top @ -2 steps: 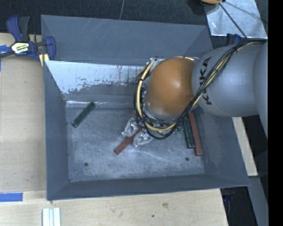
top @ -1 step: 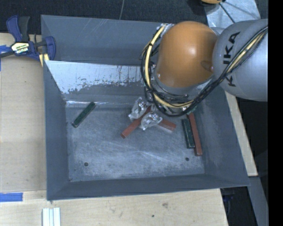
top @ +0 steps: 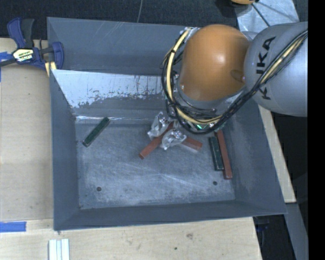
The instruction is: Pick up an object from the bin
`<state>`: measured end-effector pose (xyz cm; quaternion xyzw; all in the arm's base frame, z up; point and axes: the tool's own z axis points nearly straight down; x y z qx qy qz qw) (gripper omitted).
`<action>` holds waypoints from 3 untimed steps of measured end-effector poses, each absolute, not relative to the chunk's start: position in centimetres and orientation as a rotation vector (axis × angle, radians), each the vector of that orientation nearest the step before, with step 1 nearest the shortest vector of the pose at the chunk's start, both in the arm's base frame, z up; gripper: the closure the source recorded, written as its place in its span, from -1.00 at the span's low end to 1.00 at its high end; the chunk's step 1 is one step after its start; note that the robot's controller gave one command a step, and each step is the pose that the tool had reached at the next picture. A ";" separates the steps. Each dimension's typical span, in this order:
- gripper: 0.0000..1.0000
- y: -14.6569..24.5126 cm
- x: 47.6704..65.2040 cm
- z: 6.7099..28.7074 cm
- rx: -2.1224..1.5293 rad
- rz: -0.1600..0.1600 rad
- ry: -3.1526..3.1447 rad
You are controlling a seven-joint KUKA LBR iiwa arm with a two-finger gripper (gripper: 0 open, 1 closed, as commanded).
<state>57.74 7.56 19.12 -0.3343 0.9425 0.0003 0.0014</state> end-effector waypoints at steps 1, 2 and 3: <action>1.00 7.5 57.7 19.1 -1.049 0.001 2.959; 1.00 7.5 57.7 19.1 -1.049 0.001 2.960; 1.00 7.1 57.2 24.7 -1.039 0.003 2.967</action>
Offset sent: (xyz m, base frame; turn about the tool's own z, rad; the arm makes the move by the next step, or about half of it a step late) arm 0.0000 0.0000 0.0000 0.0000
